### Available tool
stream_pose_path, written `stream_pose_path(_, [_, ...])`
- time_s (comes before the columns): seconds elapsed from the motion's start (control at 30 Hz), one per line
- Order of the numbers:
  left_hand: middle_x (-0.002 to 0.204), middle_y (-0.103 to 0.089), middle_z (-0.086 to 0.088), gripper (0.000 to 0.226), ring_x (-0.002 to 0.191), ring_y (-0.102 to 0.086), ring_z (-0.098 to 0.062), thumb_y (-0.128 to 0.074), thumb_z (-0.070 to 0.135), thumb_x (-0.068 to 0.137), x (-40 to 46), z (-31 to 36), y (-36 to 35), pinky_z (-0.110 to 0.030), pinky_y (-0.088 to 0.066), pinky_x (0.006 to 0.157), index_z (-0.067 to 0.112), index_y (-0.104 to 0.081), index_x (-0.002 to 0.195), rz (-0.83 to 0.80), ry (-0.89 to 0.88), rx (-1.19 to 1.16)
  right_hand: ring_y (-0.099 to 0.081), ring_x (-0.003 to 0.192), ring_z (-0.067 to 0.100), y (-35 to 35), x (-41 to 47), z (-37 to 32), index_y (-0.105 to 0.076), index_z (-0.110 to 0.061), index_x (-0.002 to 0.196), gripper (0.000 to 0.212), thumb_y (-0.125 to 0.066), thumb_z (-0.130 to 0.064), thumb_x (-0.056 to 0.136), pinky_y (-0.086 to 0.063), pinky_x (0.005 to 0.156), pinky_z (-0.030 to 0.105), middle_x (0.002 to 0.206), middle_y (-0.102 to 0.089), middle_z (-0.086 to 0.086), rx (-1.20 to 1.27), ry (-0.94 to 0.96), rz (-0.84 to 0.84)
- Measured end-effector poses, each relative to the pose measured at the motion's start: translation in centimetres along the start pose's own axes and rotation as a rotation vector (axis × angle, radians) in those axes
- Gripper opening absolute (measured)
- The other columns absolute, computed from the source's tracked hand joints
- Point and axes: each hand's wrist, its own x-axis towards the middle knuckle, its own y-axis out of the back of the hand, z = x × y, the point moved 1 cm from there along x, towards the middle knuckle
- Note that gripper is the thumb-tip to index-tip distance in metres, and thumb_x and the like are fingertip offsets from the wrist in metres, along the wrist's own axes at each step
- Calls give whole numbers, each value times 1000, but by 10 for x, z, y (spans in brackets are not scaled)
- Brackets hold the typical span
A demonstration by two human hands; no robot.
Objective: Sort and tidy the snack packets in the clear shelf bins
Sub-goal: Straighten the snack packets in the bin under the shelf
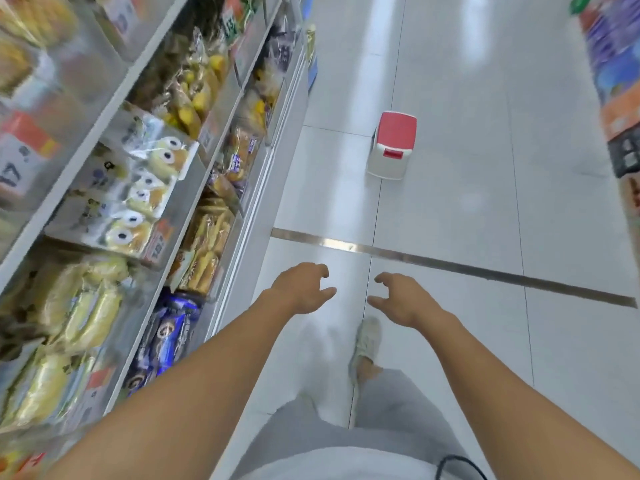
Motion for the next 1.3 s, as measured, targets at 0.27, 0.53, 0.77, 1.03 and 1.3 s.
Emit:
stream_pose_path(0.27, [136,-57,1,50,117,-57,-21,-53,49,99,175,23,109,-35,-47,93,21,-50,139,-6,73,-52,-55,121,22,135,192,-4,-48,-20,143,58,-61,-45,93,-47,98,36,140,-54,4,-10,50,-97])
stream_pose_path(0.53, [141,-54,1,52,119,-55,-21,-53,51,98,331,5,251,-37,-46,98,22,-50,141,90,111,-173,-54,123,21,281,368,-60,-48,-19,143,56,-61,-45,94,-45,101,36,140,-55,4,-106,127,-120])
stream_pose_path(0.77, [142,-53,-3,53,121,-55,-23,-52,50,99,474,-48,341,-35,-46,94,20,-48,143,27,122,-209,-54,122,22,363,517,-118,-49,-21,142,55,-60,-47,94,-46,102,39,138,-55,4,-153,95,-163])
stream_pose_path(1.03, [141,-54,-4,53,120,-56,-26,-53,52,97,589,-85,449,-39,-49,96,21,-50,140,31,196,-285,-55,120,23,471,648,-174,-50,-20,141,52,-60,-45,96,-45,97,33,132,-58,4,-208,140,-203])
stream_pose_path(1.3, [138,-57,-3,52,119,-58,-27,-54,53,96,662,-107,489,-42,-49,98,22,-53,138,99,436,-459,-62,101,20,525,786,-228,-52,-20,138,50,-61,-42,94,-50,93,36,125,-62,5,-322,294,-338])
